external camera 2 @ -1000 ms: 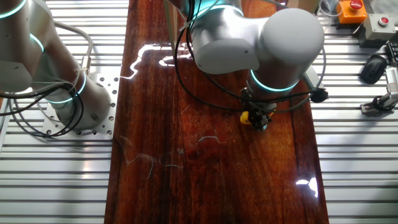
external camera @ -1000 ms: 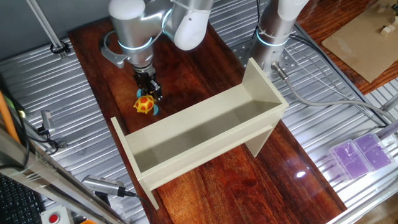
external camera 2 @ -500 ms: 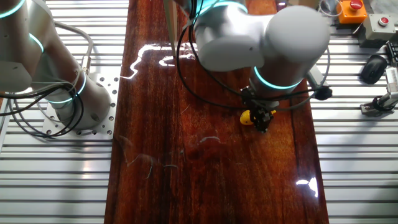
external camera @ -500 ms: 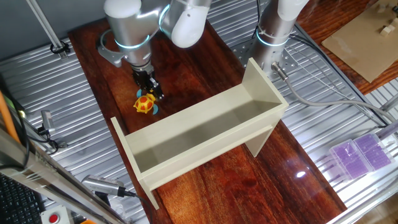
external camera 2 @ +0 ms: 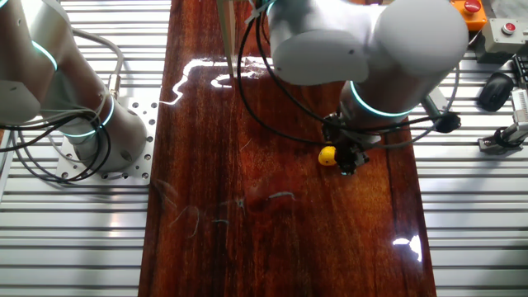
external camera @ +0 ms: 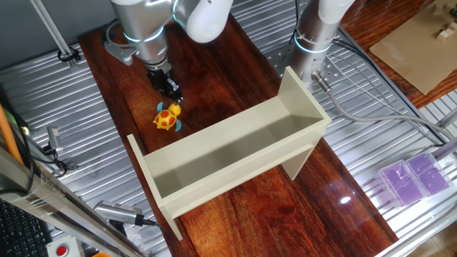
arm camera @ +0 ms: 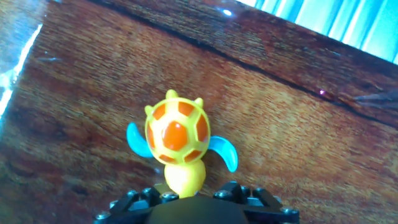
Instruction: Take the object down from the shelf
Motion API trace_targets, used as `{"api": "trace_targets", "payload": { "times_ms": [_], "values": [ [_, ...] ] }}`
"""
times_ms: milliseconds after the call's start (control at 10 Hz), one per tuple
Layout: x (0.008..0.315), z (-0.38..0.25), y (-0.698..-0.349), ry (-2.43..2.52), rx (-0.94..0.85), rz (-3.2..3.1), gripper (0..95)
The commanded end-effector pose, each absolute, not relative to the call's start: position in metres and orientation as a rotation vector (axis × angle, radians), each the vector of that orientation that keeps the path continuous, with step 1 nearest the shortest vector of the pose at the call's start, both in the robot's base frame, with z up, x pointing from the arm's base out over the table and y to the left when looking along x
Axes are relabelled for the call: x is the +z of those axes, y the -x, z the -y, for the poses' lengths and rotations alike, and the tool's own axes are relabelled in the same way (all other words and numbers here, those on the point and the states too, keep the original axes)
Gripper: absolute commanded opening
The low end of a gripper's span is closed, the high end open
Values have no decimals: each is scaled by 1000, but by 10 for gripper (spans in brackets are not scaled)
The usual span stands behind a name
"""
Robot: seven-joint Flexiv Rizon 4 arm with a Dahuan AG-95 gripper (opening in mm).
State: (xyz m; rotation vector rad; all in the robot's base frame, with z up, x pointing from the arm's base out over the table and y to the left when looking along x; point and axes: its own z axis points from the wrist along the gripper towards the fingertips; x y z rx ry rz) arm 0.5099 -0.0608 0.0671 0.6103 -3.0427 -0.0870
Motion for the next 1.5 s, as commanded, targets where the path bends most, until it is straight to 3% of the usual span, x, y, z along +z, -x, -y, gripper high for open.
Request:
{"api": "trace_targets", "payload": {
  "times_ms": [100,600,1000,1500],
  "values": [
    [67,61,-509,-556,-81,3072,0],
    [66,74,-515,-542,-50,3081,0],
    [44,114,-521,-725,-59,3062,0],
    [42,113,-520,-663,-32,3063,0]
  ]
}}
